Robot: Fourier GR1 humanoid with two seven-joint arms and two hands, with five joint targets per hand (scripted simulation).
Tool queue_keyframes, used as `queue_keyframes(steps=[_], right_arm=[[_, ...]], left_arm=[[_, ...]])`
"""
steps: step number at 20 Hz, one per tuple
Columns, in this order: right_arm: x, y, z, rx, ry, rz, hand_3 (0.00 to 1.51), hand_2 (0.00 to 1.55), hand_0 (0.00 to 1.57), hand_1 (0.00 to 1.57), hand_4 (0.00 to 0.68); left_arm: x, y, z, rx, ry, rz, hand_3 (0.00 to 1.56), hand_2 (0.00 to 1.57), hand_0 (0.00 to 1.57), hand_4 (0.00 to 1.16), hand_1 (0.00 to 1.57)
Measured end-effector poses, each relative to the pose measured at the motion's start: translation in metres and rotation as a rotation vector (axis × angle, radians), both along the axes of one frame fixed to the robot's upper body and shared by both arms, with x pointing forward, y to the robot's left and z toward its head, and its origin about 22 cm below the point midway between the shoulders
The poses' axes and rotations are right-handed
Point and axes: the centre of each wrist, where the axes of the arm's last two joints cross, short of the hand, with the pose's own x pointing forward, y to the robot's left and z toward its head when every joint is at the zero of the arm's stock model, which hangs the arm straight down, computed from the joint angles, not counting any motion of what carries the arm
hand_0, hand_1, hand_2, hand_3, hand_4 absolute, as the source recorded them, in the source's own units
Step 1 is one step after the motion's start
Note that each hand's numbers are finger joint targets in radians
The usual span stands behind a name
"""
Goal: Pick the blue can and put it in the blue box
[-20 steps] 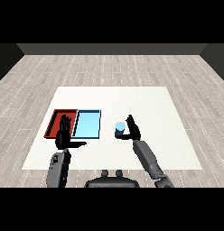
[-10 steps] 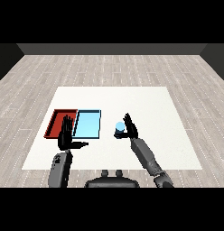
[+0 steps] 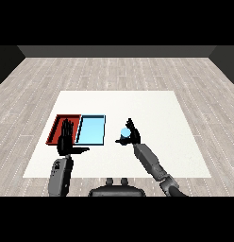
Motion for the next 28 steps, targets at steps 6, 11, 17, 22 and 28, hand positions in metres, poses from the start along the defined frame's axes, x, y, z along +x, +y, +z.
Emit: queue_keyframes(steps=[6, 11, 17, 22, 28], right_arm=[[0.005, 0.005, -0.005, -0.002, 0.006, -0.011, 0.00, 0.38, 0.00, 0.00, 0.000], [0.002, 0.008, -0.006, -0.080, 0.025, -0.051, 1.44, 1.48, 1.56, 1.56, 0.659], [0.009, 0.003, -0.005, -0.166, 0.057, -0.071, 1.44, 1.49, 1.55, 1.55, 0.680], [0.009, 0.012, 0.006, -0.177, 0.021, -0.078, 1.41, 1.46, 1.51, 1.51, 0.655], [0.017, 0.012, 0.029, -0.188, -0.060, -0.072, 1.41, 1.45, 1.47, 1.47, 0.643]], left_arm=[[-0.002, -0.003, -0.011, -0.009, 0.006, -0.001, 0.00, 0.00, 0.00, 0.00, 0.00], [-0.007, -0.002, -0.001, -0.002, -0.004, 0.003, 0.00, 0.00, 0.00, 0.00, 0.00], [-0.005, -0.002, 0.006, -0.005, -0.007, -0.006, 0.00, 0.00, 0.00, 0.00, 0.00], [-0.011, -0.004, -0.004, -0.005, 0.001, -0.016, 0.00, 0.00, 0.00, 0.00, 0.00], [-0.007, -0.020, -0.007, 0.031, 0.030, -0.039, 0.00, 0.00, 0.00, 0.00, 0.00]])
